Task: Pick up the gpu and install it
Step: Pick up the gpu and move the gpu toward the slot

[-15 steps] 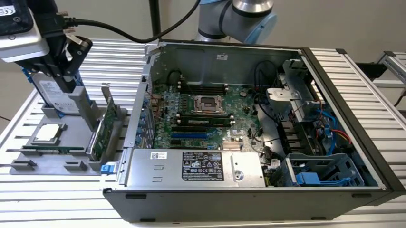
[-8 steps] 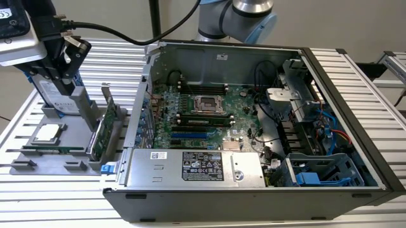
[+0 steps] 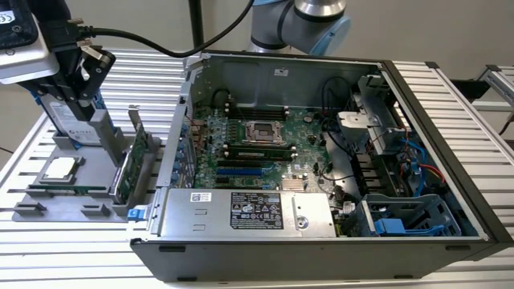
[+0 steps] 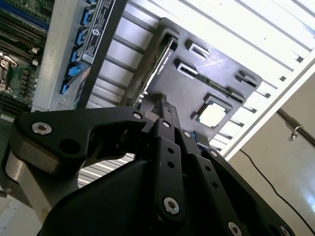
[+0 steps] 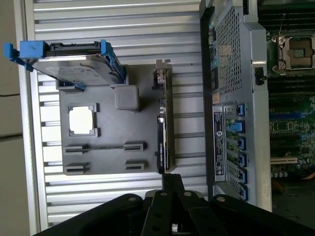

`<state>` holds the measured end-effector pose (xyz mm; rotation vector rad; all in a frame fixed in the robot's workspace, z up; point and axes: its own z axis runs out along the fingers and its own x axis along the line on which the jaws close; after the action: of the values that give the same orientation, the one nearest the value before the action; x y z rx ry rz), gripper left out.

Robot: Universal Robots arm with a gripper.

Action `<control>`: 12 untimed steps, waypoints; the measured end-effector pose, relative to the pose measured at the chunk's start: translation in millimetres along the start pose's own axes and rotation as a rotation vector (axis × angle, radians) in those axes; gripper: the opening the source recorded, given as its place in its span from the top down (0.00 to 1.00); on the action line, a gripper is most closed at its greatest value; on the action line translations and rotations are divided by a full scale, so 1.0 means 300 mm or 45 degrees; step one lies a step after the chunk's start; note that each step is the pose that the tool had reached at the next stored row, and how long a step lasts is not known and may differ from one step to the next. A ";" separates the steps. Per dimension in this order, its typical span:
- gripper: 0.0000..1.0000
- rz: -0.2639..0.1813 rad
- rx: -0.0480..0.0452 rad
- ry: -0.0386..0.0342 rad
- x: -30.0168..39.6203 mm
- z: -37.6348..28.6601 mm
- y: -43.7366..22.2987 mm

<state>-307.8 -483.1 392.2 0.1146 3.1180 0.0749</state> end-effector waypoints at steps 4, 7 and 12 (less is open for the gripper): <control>1.00 0.000 0.000 0.0001 0.000 0.000 0.000; 0.00 0.000 0.000 0.0001 0.000 0.000 0.000; 0.00 0.000 0.000 0.0002 0.000 0.000 0.000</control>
<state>-307.8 -483.1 392.2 0.1146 3.1181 0.0750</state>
